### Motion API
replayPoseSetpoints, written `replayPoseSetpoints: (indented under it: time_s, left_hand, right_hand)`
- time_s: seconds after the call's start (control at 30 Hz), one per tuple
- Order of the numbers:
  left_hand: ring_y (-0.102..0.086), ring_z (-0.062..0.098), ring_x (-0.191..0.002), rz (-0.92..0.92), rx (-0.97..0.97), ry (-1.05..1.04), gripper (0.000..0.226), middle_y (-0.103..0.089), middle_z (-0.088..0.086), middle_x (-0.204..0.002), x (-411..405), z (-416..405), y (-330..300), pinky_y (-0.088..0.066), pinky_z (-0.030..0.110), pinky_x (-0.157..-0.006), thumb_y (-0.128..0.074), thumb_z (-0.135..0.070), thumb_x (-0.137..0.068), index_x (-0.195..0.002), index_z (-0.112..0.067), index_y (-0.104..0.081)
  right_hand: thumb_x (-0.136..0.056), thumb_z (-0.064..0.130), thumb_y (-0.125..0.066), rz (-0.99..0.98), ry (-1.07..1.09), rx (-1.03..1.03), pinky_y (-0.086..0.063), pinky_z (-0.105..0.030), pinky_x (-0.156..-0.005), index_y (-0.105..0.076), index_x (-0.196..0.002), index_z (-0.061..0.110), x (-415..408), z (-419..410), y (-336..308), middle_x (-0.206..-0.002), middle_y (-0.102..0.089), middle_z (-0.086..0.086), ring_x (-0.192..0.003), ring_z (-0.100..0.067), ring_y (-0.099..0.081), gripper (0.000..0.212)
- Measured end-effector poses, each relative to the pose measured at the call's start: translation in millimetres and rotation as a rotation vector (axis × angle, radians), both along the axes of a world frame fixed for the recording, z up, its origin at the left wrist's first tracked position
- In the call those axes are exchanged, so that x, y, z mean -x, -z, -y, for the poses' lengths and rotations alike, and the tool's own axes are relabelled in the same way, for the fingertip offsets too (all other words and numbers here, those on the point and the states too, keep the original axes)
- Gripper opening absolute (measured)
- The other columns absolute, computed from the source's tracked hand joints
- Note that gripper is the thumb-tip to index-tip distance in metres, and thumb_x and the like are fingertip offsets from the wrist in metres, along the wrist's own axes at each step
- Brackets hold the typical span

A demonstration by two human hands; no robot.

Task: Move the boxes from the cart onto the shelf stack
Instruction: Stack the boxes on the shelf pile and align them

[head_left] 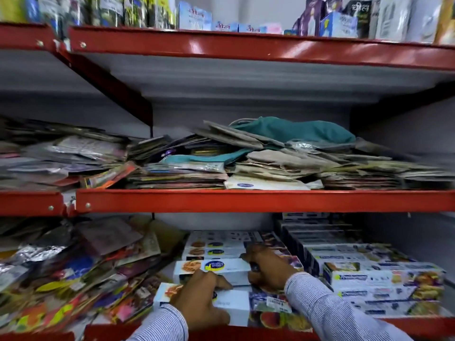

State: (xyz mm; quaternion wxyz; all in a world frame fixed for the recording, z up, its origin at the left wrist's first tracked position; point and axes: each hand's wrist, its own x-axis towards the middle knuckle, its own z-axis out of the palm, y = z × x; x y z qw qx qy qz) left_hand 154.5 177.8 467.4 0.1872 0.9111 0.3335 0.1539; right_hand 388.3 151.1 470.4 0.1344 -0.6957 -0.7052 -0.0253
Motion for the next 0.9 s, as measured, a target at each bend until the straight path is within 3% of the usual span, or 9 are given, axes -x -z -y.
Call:
replayPoseSetpoints:
  time_s: [0.07,0.13,0.2,0.27,0.33,0.5,0.6,0.77,0.9]
  left_hand:
    - [-0.051,0.014,-0.113,0.017,-0.002,-0.001,0.073,-0.051,-0.008,-0.128,0,-9,5,-0.047,0.032,-0.098,-0.076,-0.059,-0.053,-0.122,-0.040,-0.059]
    - [-0.052,0.011,-0.111,0.039,-0.019,-0.010,0.075,-0.053,-0.010,-0.126,1,-15,11,-0.049,0.031,-0.097,-0.074,-0.064,-0.048,-0.119,-0.045,-0.059]
    - [-0.052,0.010,-0.108,0.049,-0.022,-0.021,0.073,-0.050,-0.010,-0.120,2,-19,15,-0.050,0.033,-0.095,-0.075,-0.062,-0.049,-0.118,-0.046,-0.058]
    - [-0.050,0.011,-0.108,0.054,-0.029,-0.029,0.072,-0.047,-0.009,-0.116,0,-21,16,-0.049,0.033,-0.096,-0.075,-0.058,-0.051,-0.119,-0.045,-0.057]
    - [-0.048,0.012,-0.113,0.047,-0.040,-0.021,0.071,-0.048,-0.008,-0.118,-5,-24,15,-0.048,0.033,-0.097,-0.075,-0.057,-0.053,-0.121,-0.043,-0.057]
    - [-0.048,0.011,-0.114,0.102,-0.004,-0.026,0.068,-0.050,-0.009,-0.121,-18,-30,13,-0.046,0.027,-0.095,-0.073,-0.055,-0.052,-0.117,-0.044,-0.057]
    - [-0.059,0.009,-0.106,0.132,-0.011,0.002,0.057,-0.065,-0.012,-0.115,-26,-33,9,-0.054,0.033,-0.091,-0.079,-0.049,-0.054,-0.109,-0.038,-0.066]
    - [-0.060,0.007,-0.110,0.218,-0.007,-0.022,0.053,-0.066,-0.010,-0.120,-36,-44,6,-0.052,0.027,-0.095,-0.085,-0.037,-0.063,-0.112,-0.028,-0.069]
    - [-0.050,0.005,-0.107,0.257,-0.123,-0.054,0.055,-0.059,-0.015,-0.112,-43,-43,9,-0.041,0.020,-0.096,-0.083,-0.034,-0.063,-0.116,-0.027,-0.068]
  right_hand:
    - [-0.086,0.016,-0.054,-0.074,-0.019,-0.010,-0.042,-0.019,-0.076,-0.057,-0.124,0.009,0,-4,4,-0.118,-0.053,-0.008,-0.104,-0.029,-0.055,0.039]
    - [-0.089,0.006,-0.052,-0.068,-0.024,-0.065,-0.043,-0.026,-0.054,-0.058,-0.095,0.008,6,-1,2,-0.090,-0.054,-0.005,-0.073,-0.030,-0.058,0.009]
    - [-0.090,0.009,-0.051,-0.230,0.041,-0.120,-0.027,-0.027,-0.044,-0.041,-0.073,0.018,6,-5,2,-0.064,-0.042,0.003,-0.043,-0.015,-0.044,0.021]
    - [-0.090,0.012,-0.054,-0.137,0.048,-0.109,-0.043,-0.021,-0.051,-0.063,-0.092,0.020,-1,-3,10,-0.077,-0.053,0.010,-0.057,-0.003,-0.051,0.012]
    - [-0.086,0.011,-0.064,-0.170,0.085,-0.092,-0.044,-0.009,-0.064,-0.067,-0.116,0.014,-4,-5,9,-0.098,-0.063,0.004,-0.074,-0.004,-0.055,0.031]
    - [-0.082,0.016,-0.064,-0.171,0.066,-0.149,-0.052,-0.023,-0.091,-0.071,-0.115,0.020,1,4,-6,-0.118,-0.072,0.001,-0.101,-0.015,-0.068,0.034]
    - [-0.087,0.019,-0.055,-0.227,0.054,-0.204,-0.059,-0.034,-0.084,-0.073,-0.089,0.032,0,20,-11,-0.094,-0.075,0.007,-0.081,-0.011,-0.069,0.022]
    - [-0.097,0.036,-0.046,-0.200,0.055,-0.287,-0.055,-0.034,-0.067,-0.061,-0.075,0.032,-2,44,-6,-0.071,-0.068,0.007,-0.062,-0.008,-0.062,0.027]
    - [-0.092,0.058,-0.040,-0.056,0.053,-0.296,-0.053,-0.033,-0.073,-0.062,-0.112,0.024,-2,52,3,-0.104,-0.073,-0.001,-0.090,-0.021,-0.068,0.046]
